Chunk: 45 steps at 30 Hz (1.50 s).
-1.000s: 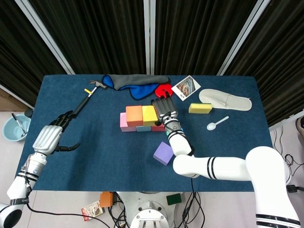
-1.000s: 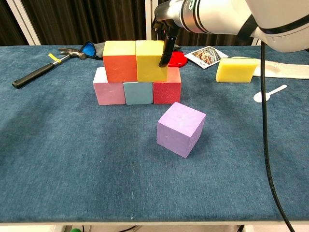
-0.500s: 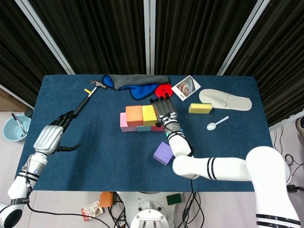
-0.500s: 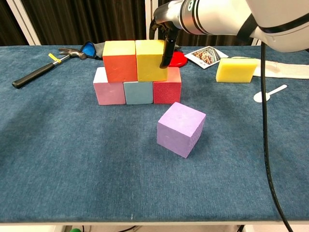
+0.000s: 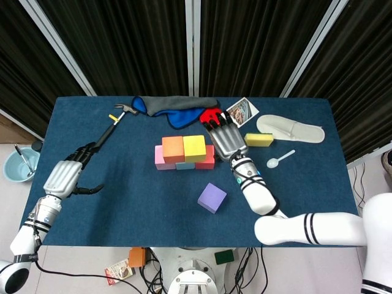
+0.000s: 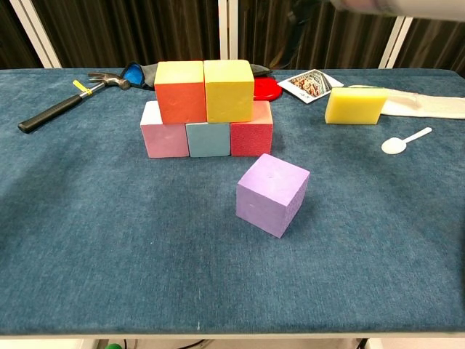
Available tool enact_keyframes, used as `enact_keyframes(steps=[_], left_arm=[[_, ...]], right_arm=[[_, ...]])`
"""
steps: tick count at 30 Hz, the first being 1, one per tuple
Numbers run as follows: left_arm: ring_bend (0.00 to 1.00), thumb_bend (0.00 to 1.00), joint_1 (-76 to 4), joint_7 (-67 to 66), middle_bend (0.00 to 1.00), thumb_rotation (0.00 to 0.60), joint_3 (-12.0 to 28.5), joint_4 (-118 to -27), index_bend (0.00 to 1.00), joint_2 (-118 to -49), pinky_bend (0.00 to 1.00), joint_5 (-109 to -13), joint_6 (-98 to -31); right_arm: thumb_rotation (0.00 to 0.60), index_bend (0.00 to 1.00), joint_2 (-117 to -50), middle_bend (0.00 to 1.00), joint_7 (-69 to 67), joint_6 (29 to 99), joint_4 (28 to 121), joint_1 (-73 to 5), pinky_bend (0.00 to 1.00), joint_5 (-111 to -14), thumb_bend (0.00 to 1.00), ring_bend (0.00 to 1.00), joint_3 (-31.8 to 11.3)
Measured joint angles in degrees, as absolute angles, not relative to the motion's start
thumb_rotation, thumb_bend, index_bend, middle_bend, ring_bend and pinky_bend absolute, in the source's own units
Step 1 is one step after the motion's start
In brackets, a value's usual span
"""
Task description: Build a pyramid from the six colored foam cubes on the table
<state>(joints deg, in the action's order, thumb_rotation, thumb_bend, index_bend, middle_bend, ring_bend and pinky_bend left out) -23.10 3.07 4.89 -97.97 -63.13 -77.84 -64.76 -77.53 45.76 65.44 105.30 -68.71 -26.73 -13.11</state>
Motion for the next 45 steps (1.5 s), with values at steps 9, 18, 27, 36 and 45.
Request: enact_keyframes(steps=[9,18,27,36,45], left_arm=[[0.06,0.16,-23.3,0.5,0.03,0.452,5.3,-100.7,0.08,-62.9,0.21,-75.9,-64.5],[0.06,0.16,-22.8,-1.0,0.03,0.45,5.2,-102.7,0.08,-62.1,0.21,-74.6,-64.9],[0.06,0.16,-22.4,0.3,0.03,0.45,5.0,-101.8,0.08,-62.3,0.21,-74.5,-64.9],[0.06,0.16,-22.1,3.7,0.03,0.452,4.8,-100.7,0.08,-62.1,0.21,-75.6,-64.6],[0.06,0.16,-22.0,5.6,0.03,0.455,4.7,-99.7,0.08,-62.1,0.21,-76.7,-64.5]], right_arm=[[0.6,0.27,-67.0,0.26,35.5,60.5,111.5,-59.1,0.33,-60.0,0.18,0.1,-1.8],[0.6,0.25,-66.6,0.21,31.1,49.5,104.8,-56.6,0.3,-78.0,0.16,0.1,4.7],[0.6,0.24,-74.2,0.18,28.6,46.4,95.0,-57.2,0.25,-85.3,0.15,0.09,4.1],[0.6,0.24,-77.4,0.18,25.1,45.1,90.5,-57.5,0.23,-88.1,0.15,0.09,2.9],[0.6,0.53,-80.7,0.35,21.6,45.8,86.5,-57.0,0.26,-90.8,0.29,0.2,2.5]])
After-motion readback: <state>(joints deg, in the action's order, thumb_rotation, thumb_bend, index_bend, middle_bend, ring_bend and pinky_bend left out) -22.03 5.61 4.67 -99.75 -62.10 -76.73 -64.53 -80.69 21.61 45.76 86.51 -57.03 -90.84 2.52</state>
